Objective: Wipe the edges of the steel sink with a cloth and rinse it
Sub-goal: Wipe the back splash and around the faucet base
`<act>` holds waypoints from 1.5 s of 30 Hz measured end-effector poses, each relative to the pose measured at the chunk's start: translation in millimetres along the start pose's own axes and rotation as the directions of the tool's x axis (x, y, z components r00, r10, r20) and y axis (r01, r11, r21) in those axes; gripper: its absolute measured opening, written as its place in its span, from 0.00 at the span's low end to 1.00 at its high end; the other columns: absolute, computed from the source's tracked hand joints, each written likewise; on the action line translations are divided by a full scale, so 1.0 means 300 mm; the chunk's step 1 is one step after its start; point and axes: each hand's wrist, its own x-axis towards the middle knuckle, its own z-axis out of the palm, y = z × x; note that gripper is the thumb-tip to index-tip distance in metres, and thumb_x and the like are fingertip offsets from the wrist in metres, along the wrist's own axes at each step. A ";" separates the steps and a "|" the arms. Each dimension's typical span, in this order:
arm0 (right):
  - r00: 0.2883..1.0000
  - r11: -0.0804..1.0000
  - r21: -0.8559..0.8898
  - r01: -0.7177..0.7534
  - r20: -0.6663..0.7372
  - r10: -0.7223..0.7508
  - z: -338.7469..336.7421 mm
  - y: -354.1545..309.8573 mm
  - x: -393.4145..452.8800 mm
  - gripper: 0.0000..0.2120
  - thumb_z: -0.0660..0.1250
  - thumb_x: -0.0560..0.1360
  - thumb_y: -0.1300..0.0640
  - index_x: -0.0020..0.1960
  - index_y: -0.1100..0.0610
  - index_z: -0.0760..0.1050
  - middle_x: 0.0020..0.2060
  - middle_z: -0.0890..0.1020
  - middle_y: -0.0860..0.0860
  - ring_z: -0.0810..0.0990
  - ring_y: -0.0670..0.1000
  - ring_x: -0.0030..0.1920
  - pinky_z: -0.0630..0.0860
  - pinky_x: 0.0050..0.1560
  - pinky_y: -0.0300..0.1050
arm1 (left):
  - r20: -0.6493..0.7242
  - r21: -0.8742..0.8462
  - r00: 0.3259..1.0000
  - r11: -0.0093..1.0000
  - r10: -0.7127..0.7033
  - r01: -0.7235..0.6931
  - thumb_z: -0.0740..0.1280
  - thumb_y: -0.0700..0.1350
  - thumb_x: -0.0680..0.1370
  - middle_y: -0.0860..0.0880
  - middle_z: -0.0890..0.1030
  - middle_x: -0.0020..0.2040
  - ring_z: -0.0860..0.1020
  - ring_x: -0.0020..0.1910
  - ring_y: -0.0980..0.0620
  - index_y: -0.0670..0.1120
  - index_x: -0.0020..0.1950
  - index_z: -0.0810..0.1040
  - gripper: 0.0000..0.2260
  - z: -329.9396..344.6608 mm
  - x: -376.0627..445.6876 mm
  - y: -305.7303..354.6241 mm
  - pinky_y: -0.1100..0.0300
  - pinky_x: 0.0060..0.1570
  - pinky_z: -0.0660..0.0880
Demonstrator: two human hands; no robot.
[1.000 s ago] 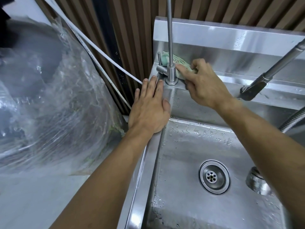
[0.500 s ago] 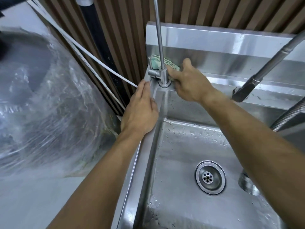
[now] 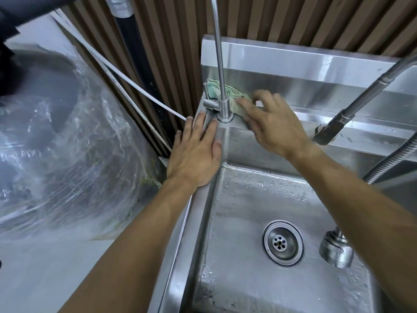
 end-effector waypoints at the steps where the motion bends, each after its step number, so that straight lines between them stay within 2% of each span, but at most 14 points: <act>1: 0.998 0.998 0.029 -0.061 -0.025 0.062 0.006 -0.005 0.001 0.21 0.61 0.84 0.51 0.76 0.53 0.71 0.58 0.73 0.62 0.73 0.62 0.49 0.74 0.53 0.58 | -0.010 -0.025 1.000 1.000 0.003 -0.003 0.47 0.55 0.87 0.52 0.44 0.85 0.44 0.84 0.47 0.53 0.85 0.50 0.26 0.002 0.001 -0.001 0.44 0.82 0.50; 7: 0.985 0.992 0.070 -0.107 0.143 0.096 0.019 -0.055 0.113 0.21 0.58 0.83 0.55 0.76 0.45 0.69 0.46 0.64 0.56 0.66 0.57 0.39 0.68 0.40 0.53 | -0.139 -0.244 0.990 0.969 0.010 -0.044 0.55 0.46 0.86 0.49 0.59 0.83 0.55 0.82 0.47 0.49 0.81 0.63 0.22 0.013 0.010 -0.011 0.51 0.81 0.54; 10: 0.977 0.992 0.069 -0.101 0.195 0.085 0.004 -0.055 0.141 0.19 0.57 0.84 0.55 0.73 0.45 0.71 0.46 0.65 0.57 0.71 0.60 0.39 0.67 0.38 0.52 | -0.282 -0.530 0.948 0.847 -0.145 -0.028 0.57 0.39 0.84 0.49 0.78 0.67 0.74 0.67 0.50 0.46 0.70 0.72 0.15 -0.022 0.031 -0.005 0.52 0.70 0.70; 13: 0.976 0.985 0.125 -0.115 0.197 0.089 0.016 -0.028 0.112 0.22 0.57 0.85 0.51 0.78 0.41 0.64 0.48 0.67 0.56 0.70 0.58 0.41 0.69 0.39 0.50 | -0.352 -0.704 0.880 0.709 -0.320 -0.024 0.57 0.42 0.86 0.54 0.80 0.61 0.77 0.61 0.57 0.48 0.68 0.76 0.13 -0.122 0.118 0.042 0.66 0.62 0.71; 17: 0.984 0.885 0.430 -0.177 0.074 0.161 0.046 0.015 0.037 0.27 0.66 0.81 0.57 0.78 0.44 0.68 0.51 0.69 0.52 0.71 0.50 0.48 0.74 0.56 0.45 | 0.142 -0.875 0.887 0.363 -0.440 0.320 0.66 0.52 0.80 0.54 0.82 0.48 0.81 0.50 0.53 0.52 0.53 0.81 0.07 -0.238 0.279 0.069 0.59 0.48 0.78; 19: 0.977 0.843 0.499 -0.200 0.038 0.210 0.066 0.010 0.004 0.26 0.69 0.79 0.60 0.76 0.47 0.72 0.55 0.68 0.52 0.72 0.50 0.54 0.73 0.64 0.45 | 0.288 -0.840 0.846 0.306 -0.450 0.448 0.71 0.55 0.73 0.52 0.83 0.50 0.83 0.50 0.52 0.50 0.54 0.82 0.14 -0.255 0.315 0.061 0.58 0.48 0.80; 22: 0.961 0.786 0.569 -0.242 0.025 0.277 0.075 -0.004 -0.004 0.23 0.71 0.78 0.60 0.73 0.48 0.76 0.59 0.70 0.53 0.72 0.49 0.59 0.71 0.66 0.41 | 0.211 -0.831 0.812 0.339 -0.544 0.442 0.74 0.44 0.72 0.52 0.80 0.35 0.79 0.35 0.54 0.47 0.40 0.81 0.03 -0.239 0.335 0.066 0.61 0.42 0.80; 24: 0.944 0.727 0.632 -0.268 0.019 0.330 0.061 -0.002 -0.002 0.23 0.71 0.77 0.60 0.71 0.48 0.78 0.57 0.72 0.52 0.73 0.45 0.54 0.70 0.61 0.35 | 0.088 -0.880 0.795 0.328 -0.600 0.345 0.72 0.37 0.70 0.53 0.81 0.30 0.79 0.30 0.53 0.47 0.34 0.83 0.07 -0.224 0.348 0.079 0.61 0.38 0.81; 29: 0.898 0.622 0.695 -0.360 0.077 0.434 0.045 0.005 -0.016 0.23 0.73 0.77 0.58 0.71 0.49 0.77 0.57 0.73 0.49 0.76 0.46 0.51 0.70 0.60 0.28 | -0.272 -0.930 0.747 0.365 -0.606 -0.042 0.66 0.36 0.76 0.52 0.85 0.43 0.83 0.41 0.58 0.49 0.50 0.81 0.09 -0.245 0.350 0.070 0.60 0.48 0.84; 35: 0.887 0.634 0.662 -0.401 0.106 0.450 0.041 -0.019 -0.009 0.23 0.73 0.77 0.57 0.72 0.48 0.76 0.56 0.71 0.47 0.74 0.44 0.51 0.68 0.59 0.27 | -0.168 -0.630 0.957 0.773 -0.236 0.080 0.67 0.42 0.75 0.58 0.84 0.41 0.81 0.38 0.60 0.54 0.48 0.84 0.09 -0.266 0.293 0.046 0.67 0.37 0.77; 37: 0.891 0.647 0.648 -0.402 0.114 0.440 0.043 -0.022 -0.014 0.23 0.73 0.78 0.56 0.72 0.48 0.77 0.57 0.71 0.46 0.73 0.42 0.50 0.68 0.59 0.28 | -0.222 -0.666 0.929 0.741 -0.297 0.078 0.67 0.41 0.76 0.58 0.85 0.42 0.83 0.42 0.59 0.52 0.49 0.84 0.08 -0.283 0.304 0.021 0.63 0.42 0.81; 39: 0.888 0.635 0.659 -0.404 0.117 0.444 0.044 -0.018 -0.015 0.22 0.72 0.77 0.56 0.71 0.48 0.78 0.56 0.72 0.46 0.74 0.42 0.50 0.69 0.58 0.29 | -0.407 -0.777 0.788 0.628 -0.463 -0.033 0.65 0.40 0.76 0.58 0.84 0.42 0.82 0.41 0.64 0.48 0.50 0.82 0.08 -0.290 0.288 0.009 0.60 0.46 0.82; 41: 0.883 0.623 0.672 -0.401 0.105 0.457 0.046 -0.013 -0.013 0.21 0.73 0.77 0.56 0.69 0.48 0.79 0.55 0.73 0.45 0.75 0.43 0.49 0.70 0.58 0.32 | -0.554 -0.753 0.665 0.642 -0.501 -0.145 0.65 0.40 0.77 0.58 0.81 0.41 0.79 0.39 0.65 0.48 0.49 0.77 0.04 -0.273 0.204 0.049 0.65 0.41 0.77; 45: 0.888 0.627 0.669 -0.399 0.112 0.445 0.047 -0.023 -0.008 0.20 0.72 0.77 0.55 0.69 0.49 0.79 0.56 0.73 0.46 0.75 0.45 0.50 0.71 0.59 0.36 | -0.524 -0.458 0.803 0.889 -0.284 0.016 0.68 0.46 0.75 0.49 0.80 0.43 0.75 0.45 0.45 0.49 0.48 0.74 0.05 -0.126 0.021 0.116 0.52 0.45 0.73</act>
